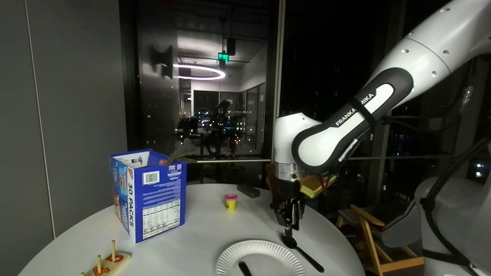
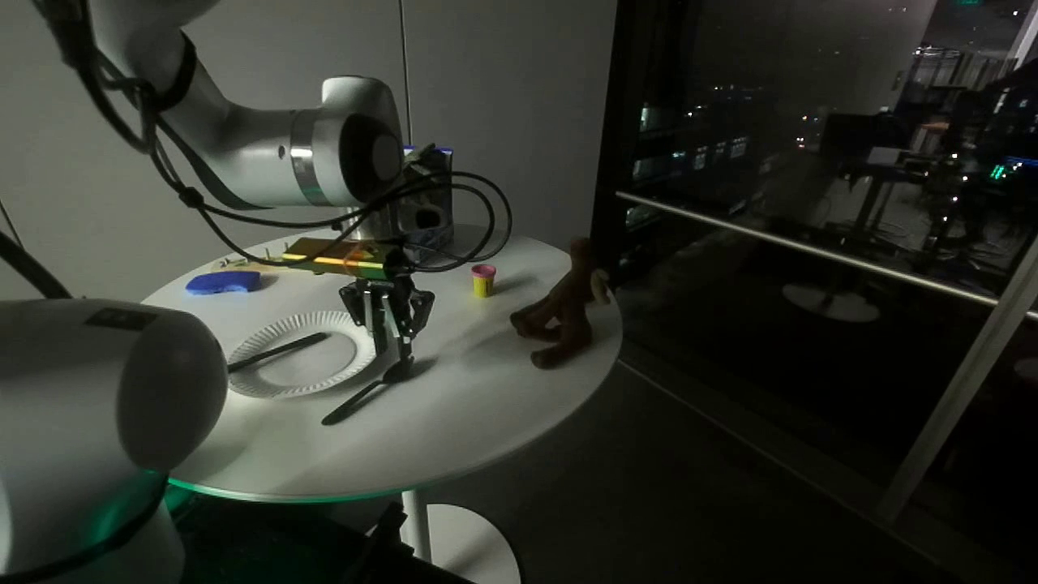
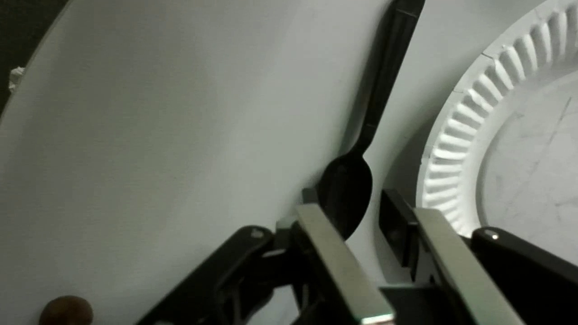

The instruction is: Remove the spoon and knife from the white plate then place the radish from the blue box on the plate.

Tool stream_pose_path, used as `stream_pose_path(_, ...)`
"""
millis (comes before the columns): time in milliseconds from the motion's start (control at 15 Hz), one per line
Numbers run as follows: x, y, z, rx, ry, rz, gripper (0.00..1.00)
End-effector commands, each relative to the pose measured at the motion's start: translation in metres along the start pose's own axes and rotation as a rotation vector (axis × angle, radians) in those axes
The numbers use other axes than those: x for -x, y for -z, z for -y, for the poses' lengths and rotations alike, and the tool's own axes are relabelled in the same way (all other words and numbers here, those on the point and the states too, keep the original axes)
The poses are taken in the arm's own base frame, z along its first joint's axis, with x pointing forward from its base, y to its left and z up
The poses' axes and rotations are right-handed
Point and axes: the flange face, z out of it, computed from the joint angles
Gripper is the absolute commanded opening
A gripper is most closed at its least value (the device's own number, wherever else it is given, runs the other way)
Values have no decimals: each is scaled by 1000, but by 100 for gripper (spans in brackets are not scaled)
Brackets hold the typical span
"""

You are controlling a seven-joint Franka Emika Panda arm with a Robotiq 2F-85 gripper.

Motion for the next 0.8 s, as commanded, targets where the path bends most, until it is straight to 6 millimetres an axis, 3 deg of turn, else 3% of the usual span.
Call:
stream_pose_path(0,-3,7,-1,3,0,-45,73)
stream_pose_path(267,2,38,10,-25,98,-82,100)
stream_pose_path(467,3,45,34,-82,199,-86,100)
stream_pose_path(733,-7,47,82,-206,253,-39,100)
